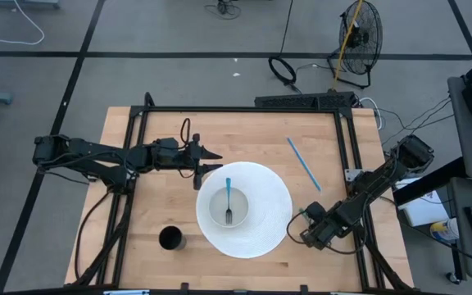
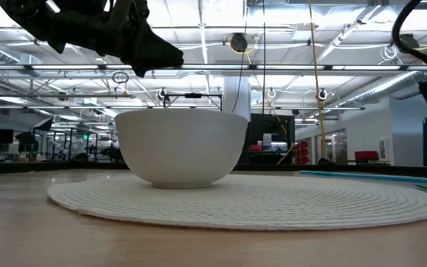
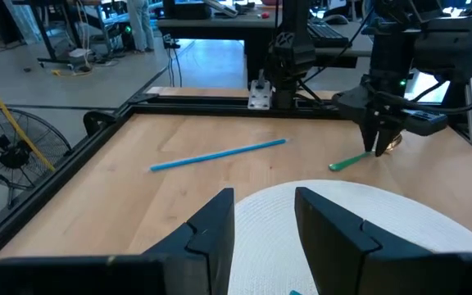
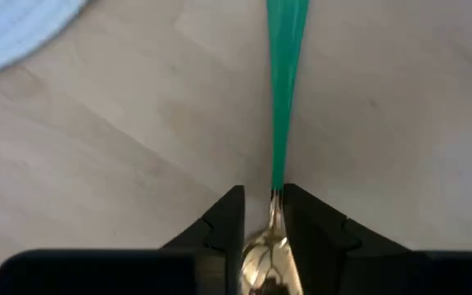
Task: Pick & Place Utensil
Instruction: Put the green spoon into the white bowl to the left of the blue fork
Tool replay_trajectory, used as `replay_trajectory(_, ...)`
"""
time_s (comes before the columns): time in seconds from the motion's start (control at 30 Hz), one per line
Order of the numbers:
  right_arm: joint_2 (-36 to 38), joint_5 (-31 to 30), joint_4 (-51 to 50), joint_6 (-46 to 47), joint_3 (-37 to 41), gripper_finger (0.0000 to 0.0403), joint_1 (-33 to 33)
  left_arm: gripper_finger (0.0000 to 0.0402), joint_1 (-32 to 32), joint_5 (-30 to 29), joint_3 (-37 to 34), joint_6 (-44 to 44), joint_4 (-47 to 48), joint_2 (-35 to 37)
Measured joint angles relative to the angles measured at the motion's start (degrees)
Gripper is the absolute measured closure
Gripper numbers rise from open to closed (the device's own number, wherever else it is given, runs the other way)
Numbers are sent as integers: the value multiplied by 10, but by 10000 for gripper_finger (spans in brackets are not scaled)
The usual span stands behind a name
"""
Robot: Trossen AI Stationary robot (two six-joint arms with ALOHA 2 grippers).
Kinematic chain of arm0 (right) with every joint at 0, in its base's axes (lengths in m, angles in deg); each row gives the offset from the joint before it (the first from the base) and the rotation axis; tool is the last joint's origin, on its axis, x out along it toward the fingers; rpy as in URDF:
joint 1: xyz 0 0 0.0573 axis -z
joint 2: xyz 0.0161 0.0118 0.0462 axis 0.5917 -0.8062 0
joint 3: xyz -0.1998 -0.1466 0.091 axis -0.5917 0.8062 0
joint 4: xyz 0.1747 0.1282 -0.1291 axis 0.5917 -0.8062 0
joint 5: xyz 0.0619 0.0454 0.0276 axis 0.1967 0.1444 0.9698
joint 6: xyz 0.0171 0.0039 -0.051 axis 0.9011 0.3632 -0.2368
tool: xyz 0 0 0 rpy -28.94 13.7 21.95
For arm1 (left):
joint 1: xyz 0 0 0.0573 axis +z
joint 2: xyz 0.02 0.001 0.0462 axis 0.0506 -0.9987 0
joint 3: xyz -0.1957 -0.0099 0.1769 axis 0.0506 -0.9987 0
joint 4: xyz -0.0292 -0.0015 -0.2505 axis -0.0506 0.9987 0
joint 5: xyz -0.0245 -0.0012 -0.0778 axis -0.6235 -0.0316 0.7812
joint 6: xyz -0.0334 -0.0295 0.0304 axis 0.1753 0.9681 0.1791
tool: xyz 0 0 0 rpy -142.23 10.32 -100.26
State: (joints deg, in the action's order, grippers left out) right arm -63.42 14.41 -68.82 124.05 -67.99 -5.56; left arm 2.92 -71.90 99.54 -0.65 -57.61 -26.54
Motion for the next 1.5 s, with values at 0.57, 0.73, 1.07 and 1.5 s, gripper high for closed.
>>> replay_trajectory(0.57, 2, 28, 13, 44, 35, 344, 7, 266, -3, 0, 0, -2, 17, 0)
replay_trajectory(0.73, 2, 28, 2, 43, 35, 390, 6, 266, -3, 0, 0, -2, 17, 0)
replay_trajectory(1.07, 1, 10, -37, 40, 36, 399, 5, 266, -3, 0, 0, -3, 17, 0)
replay_trajectory(1.5, 19, -48, -51, -20, 36, 402, 4, 266, -3, 0, 0, -2, 13, 0)
